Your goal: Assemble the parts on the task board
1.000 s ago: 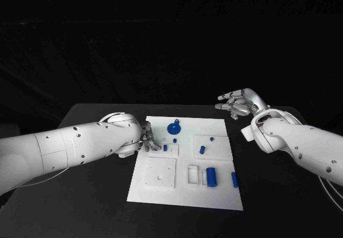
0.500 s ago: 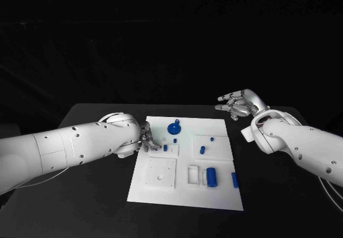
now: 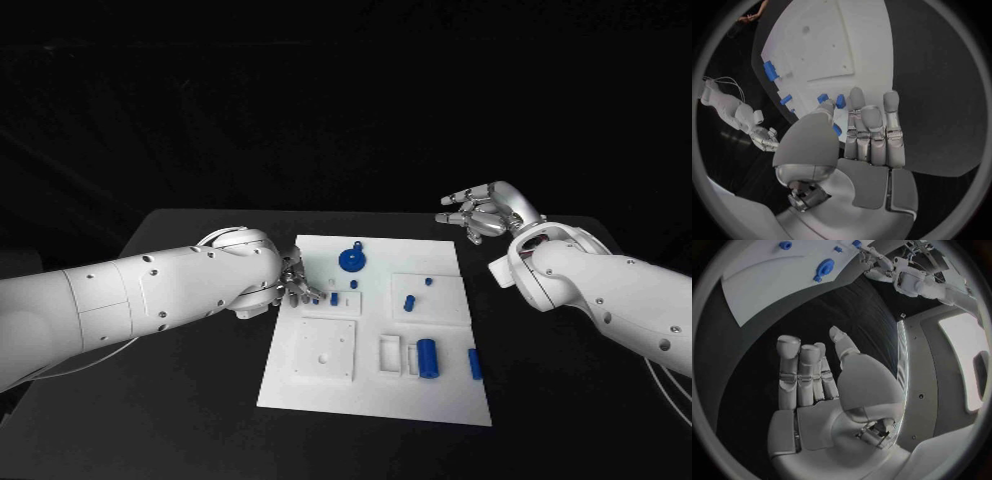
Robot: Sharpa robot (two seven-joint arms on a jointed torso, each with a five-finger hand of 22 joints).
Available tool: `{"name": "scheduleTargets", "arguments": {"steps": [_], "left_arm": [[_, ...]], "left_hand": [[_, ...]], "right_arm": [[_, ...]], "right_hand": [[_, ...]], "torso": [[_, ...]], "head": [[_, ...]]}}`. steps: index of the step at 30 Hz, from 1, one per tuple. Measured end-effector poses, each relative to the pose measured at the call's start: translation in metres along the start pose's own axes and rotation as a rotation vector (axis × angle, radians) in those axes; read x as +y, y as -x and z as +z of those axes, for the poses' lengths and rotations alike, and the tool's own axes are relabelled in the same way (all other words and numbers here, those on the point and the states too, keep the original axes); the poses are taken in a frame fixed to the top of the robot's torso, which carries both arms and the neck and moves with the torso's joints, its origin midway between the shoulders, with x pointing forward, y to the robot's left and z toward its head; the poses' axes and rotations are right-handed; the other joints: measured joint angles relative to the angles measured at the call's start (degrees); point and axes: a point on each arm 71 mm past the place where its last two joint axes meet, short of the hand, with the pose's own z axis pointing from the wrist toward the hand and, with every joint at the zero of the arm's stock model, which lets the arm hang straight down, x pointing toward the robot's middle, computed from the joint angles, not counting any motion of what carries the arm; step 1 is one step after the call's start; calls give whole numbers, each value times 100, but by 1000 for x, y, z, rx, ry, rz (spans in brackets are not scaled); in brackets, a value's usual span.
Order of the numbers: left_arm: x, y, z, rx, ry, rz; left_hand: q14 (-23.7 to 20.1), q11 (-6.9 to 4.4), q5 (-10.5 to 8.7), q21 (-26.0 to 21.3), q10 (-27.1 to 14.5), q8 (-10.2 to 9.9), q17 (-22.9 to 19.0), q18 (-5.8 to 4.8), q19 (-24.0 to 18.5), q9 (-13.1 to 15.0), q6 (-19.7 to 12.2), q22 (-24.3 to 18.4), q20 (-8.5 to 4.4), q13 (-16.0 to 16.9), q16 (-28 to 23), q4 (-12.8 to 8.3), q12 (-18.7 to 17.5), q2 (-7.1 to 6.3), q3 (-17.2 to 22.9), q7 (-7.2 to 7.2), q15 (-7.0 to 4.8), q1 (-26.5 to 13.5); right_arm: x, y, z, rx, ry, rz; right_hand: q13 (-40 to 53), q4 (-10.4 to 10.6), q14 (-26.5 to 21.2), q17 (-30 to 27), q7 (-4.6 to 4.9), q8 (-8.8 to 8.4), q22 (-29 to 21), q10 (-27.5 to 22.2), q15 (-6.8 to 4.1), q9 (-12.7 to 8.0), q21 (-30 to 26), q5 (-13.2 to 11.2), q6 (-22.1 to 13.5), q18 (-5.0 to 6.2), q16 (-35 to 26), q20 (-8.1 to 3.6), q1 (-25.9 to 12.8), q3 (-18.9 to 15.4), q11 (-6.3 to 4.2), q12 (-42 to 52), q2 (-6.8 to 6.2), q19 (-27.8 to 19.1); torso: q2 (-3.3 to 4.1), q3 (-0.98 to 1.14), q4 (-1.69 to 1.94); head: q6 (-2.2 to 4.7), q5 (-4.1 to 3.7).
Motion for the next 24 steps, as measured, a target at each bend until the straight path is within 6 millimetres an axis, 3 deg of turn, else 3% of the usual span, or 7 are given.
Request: {"name": "scheduleTargets", "arguments": {"steps": [6,11,20,23,24], "left_arm": [[3,1,-1,0,5,-14],[3,5,-2,-6,4,-31],[4,9,-4,-17,3,-59],[4,14,-5,-31,0,-77],[4,16,-6,-37,-4,-85]], "left_hand": [[0,0,-807,0,0,-11,-7,0,0,-1,-20,0,0,4,0,36,1,-172,112,20,0,-434],[0,0,-1150,0,0,-11,-14,0,0,0,-21,0,0,6,0,37,0,-235,114,20,0,-616],[0,0,-1283,-20,0,-11,-20,0,21,-1,-21,-1,21,5,0,48,0,-278,128,20,0,-725],[0,0,-1163,-20,0,-11,-29,0,21,-6,-20,-1,21,5,0,44,0,-90,280,20,0,-729],[-20,56,-776,-64,-11,-112,-55,0,21,-101,-91,-1,21,-32,-49,-61,-55,120,268,90,45,-458]], "right_arm": [[0,0,0,0,-1,-1],[-1,0,0,0,-2,-1],[-1,1,0,-1,-3,-2],[-1,1,0,-1,-3,-2],[-1,1,0,-1,-3,-2]], "right_hand": [[0,0,0,0,0,0,0,0,0,0,0,0,0,0,0,0,0,0,0,0,0,0],[0,0,0,0,0,0,0,0,0,0,0,0,0,0,0,0,0,0,0,0,0,0],[0,-16,0,-1,20,0,0,0,0,0,0,0,-20,0,0,0,0,16,0,0,0,0],[0,-16,0,-1,20,0,0,0,0,0,0,0,-20,0,0,0,0,16,0,0,0,0],[0,-16,0,-1,20,0,0,0,0,0,0,0,-20,0,0,0,0,16,0,0,0,0]], "torso": [[0,3,-3],[0,4,-3],[0,4,-4],[0,4,-4],[0,4,-4]], "head": [[5,1],[14,-1],[23,-11],[25,-12],[29,-15]]}}
